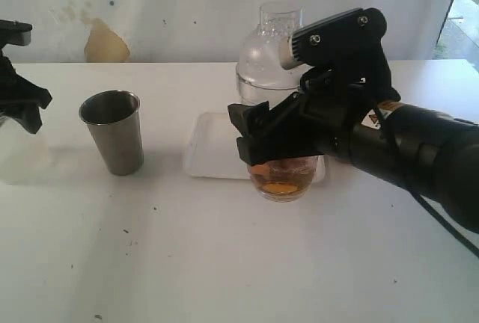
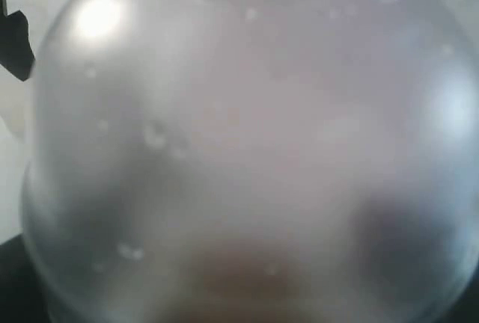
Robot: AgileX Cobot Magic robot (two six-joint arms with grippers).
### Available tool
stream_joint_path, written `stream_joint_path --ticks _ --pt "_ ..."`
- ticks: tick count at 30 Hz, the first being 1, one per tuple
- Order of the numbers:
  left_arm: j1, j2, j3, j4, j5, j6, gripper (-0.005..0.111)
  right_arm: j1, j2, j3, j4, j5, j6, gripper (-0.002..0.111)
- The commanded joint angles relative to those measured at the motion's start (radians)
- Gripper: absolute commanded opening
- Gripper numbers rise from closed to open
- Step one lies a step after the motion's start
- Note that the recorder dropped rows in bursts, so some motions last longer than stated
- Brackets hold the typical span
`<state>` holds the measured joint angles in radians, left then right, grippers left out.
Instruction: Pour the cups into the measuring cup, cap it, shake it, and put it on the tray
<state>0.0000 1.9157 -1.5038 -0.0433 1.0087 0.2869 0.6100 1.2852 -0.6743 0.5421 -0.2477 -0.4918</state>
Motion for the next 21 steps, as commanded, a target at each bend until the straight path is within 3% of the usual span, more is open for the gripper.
stream_joint_path --ticks 1,5,7,11,18,21 --pt "-0.002 0.033 -0.009 0.001 0.0 0.002 0.058 -0.004 -0.015 -0.011 -0.003 -0.049 -0.007 0.0" --pt "-0.002 0.062 -0.009 0.001 0.006 0.002 0.052 -0.004 -0.015 -0.011 -0.003 -0.047 -0.007 0.0" --pt "-0.002 0.067 -0.009 0.001 0.008 0.002 0.04 -0.004 -0.015 -0.011 -0.003 -0.047 -0.007 0.0" --pt "-0.002 0.062 -0.009 0.001 0.042 0.015 0.002 -0.004 -0.015 -0.011 -0.003 -0.047 -0.007 0.0" --pt "-0.002 -0.034 -0.009 0.06 0.147 0.022 0.0 -0.004 -0.015 -0.011 -0.003 -0.047 -0.007 0.0" --pt "-0.007 -0.11 -0.009 -0.043 0.193 0.021 0.0 -0.004 -0.015 -0.011 -0.003 -0.047 -0.007 0.0"
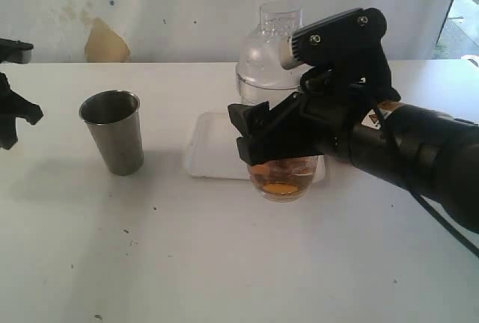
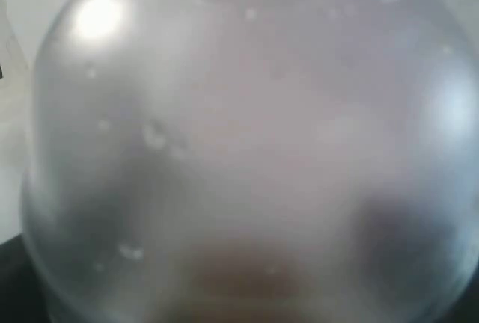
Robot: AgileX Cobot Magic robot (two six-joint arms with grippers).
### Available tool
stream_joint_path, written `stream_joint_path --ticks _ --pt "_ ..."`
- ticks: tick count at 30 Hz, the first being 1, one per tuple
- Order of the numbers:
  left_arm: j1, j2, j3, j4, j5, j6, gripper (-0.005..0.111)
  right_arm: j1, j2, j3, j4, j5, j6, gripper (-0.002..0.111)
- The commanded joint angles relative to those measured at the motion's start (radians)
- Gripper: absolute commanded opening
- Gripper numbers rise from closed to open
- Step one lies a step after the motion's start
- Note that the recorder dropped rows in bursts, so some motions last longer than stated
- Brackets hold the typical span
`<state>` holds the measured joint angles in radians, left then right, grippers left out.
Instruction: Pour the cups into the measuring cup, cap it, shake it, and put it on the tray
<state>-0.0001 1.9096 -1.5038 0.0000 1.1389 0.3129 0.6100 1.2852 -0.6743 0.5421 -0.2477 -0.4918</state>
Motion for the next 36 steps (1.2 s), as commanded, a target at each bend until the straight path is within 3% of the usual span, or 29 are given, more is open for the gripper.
stream_joint_path --ticks 1,4,11,15,19,23,29,32,36 --pt "-0.016 -0.123 -0.006 -0.14 0.082 0.008 0.0 -0.004 -0.015 -0.011 -0.003 -0.047 -0.007 0.0" --pt "-0.093 -0.197 0.03 -0.166 0.082 0.031 0.0 -0.004 -0.015 -0.011 -0.003 -0.047 -0.007 0.0" --pt "-0.445 -0.331 0.195 -0.181 0.082 0.027 0.0 -0.004 -0.015 -0.011 -0.003 -0.043 -0.003 0.0" --pt "-0.656 -0.338 0.317 -0.17 -0.02 -0.019 0.0 -0.004 -0.015 -0.011 -0.003 -0.021 -0.003 0.0" --pt "-0.779 -0.338 0.41 -0.161 -0.119 -0.048 0.0 -0.004 -0.015 -0.011 -0.003 -0.011 -0.003 0.0" --pt "-0.83 -0.338 0.433 -0.111 -0.098 -0.052 0.0 -0.004 -0.015 -0.011 -0.003 -0.011 -0.003 0.0" --pt "-0.828 -0.338 0.433 -0.068 -0.092 -0.048 0.0 -0.004 -0.015 -0.011 -0.003 -0.013 -0.003 0.0" --pt "-0.828 -0.338 0.433 -0.051 -0.092 -0.048 0.012 -0.004 -0.015 -0.011 -0.003 -0.015 -0.003 0.0" --pt "-0.828 -0.338 0.433 -0.045 -0.113 -0.048 0.047 -0.004 -0.015 -0.011 -0.003 -0.015 -0.003 0.0"
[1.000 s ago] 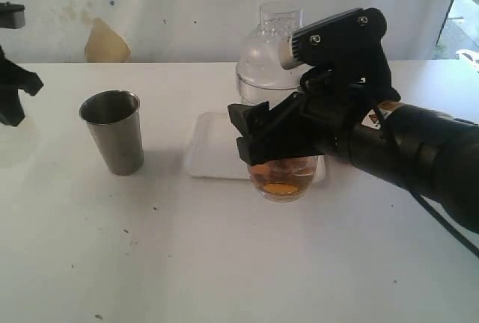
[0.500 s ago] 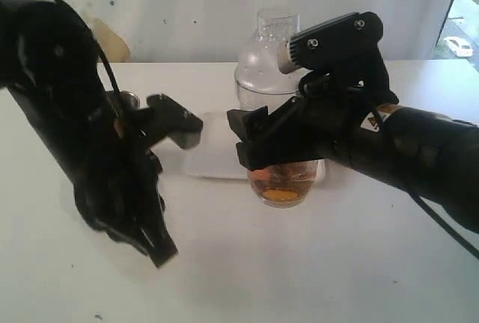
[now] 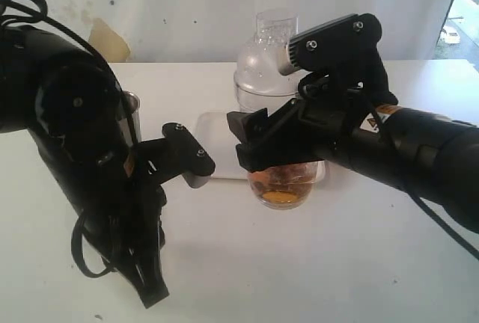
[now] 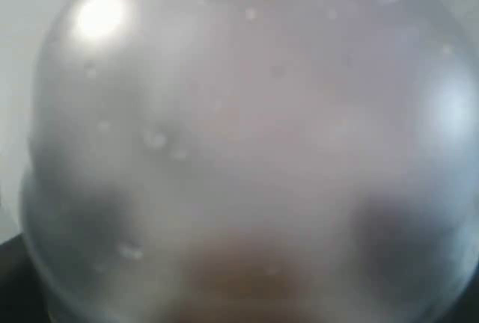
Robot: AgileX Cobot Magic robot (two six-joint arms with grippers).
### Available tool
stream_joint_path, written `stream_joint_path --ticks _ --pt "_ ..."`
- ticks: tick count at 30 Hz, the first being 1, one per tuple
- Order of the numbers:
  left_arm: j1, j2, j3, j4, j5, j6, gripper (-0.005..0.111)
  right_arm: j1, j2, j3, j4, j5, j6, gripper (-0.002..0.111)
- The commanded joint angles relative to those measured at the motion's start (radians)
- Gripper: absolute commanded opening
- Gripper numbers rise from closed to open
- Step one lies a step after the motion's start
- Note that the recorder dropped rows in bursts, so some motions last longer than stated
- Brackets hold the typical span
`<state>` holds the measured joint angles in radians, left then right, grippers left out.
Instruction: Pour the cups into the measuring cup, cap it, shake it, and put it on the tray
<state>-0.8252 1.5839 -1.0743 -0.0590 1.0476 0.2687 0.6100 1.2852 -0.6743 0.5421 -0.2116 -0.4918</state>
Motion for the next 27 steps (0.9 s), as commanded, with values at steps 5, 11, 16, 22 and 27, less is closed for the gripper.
stream_joint_path --ticks 5,11,16,22,27 --pt "-0.003 -0.013 0.003 0.014 -0.074 -0.003 0.074 -0.004 -0.015 -0.011 -0.003 -0.04 -0.003 0.0" --pt "-0.003 -0.013 -0.032 0.118 -0.048 -0.02 0.074 -0.004 -0.015 -0.011 -0.003 -0.043 -0.003 0.0" --pt "-0.003 -0.029 -0.138 0.165 0.073 -0.098 0.074 -0.004 -0.015 -0.011 -0.003 -0.043 -0.003 0.0" --pt "-0.003 -0.105 -0.232 0.069 0.105 -0.052 0.068 -0.004 -0.015 -0.011 -0.003 -0.049 -0.003 0.0" --pt "-0.003 -0.238 -0.267 0.059 0.147 -0.04 0.017 -0.004 -0.015 -0.011 -0.003 -0.046 -0.003 0.0"
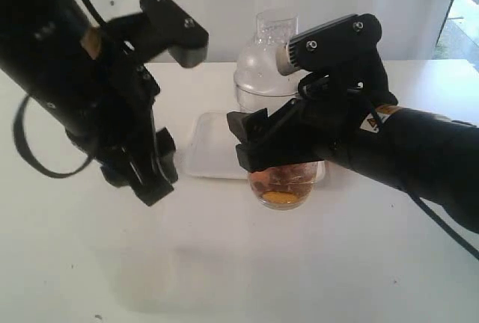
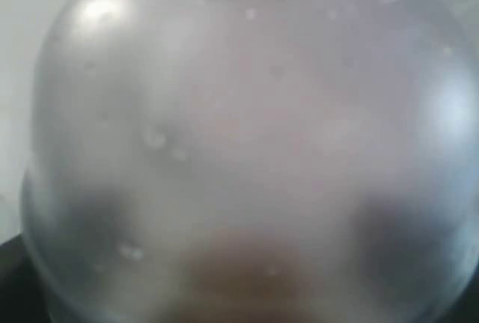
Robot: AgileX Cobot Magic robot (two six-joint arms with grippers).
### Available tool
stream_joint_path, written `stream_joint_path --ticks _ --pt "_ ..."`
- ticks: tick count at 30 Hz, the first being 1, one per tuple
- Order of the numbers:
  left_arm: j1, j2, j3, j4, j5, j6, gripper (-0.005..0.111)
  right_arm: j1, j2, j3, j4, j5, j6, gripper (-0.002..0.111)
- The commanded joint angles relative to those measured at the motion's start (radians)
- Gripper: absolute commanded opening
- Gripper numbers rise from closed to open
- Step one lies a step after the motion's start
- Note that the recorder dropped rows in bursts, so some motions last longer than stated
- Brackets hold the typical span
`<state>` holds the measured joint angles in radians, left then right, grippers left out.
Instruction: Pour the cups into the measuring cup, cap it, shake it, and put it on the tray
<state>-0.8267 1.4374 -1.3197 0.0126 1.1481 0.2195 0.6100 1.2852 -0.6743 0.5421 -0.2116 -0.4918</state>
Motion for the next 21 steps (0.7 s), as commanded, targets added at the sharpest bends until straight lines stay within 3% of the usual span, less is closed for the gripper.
stream_joint_path --ticks 1,2,3,6,10,14,21 --pt "-0.001 -0.114 -0.021 -0.004 0.063 0.009 0.009 -0.004 -0.015 -0.011 -0.003 -0.046 -0.003 0.0" --pt "-0.001 -0.177 -0.01 0.012 0.073 -0.004 0.0 -0.004 -0.015 -0.011 -0.003 -0.046 -0.003 0.0" --pt "-0.001 -0.234 0.012 0.02 0.035 -0.041 0.0 -0.004 -0.015 -0.011 -0.003 -0.048 -0.003 0.0" --pt "-0.001 -0.405 0.123 0.021 -0.192 -0.075 0.0 -0.004 -0.015 -0.011 -0.003 -0.054 -0.003 0.0" --pt "-0.001 -0.624 0.367 0.011 -0.51 -0.095 0.0 -0.004 -0.015 -0.011 -0.003 -0.062 -0.003 0.0" --pt "-0.001 -0.699 0.458 0.011 -0.457 -0.09 0.0 -0.004 -0.015 -0.011 -0.003 -0.066 -0.003 0.0" --pt "-0.001 -0.704 0.461 0.011 -0.433 -0.09 0.0 -0.004 -0.015 -0.011 -0.003 -0.063 -0.003 0.0"
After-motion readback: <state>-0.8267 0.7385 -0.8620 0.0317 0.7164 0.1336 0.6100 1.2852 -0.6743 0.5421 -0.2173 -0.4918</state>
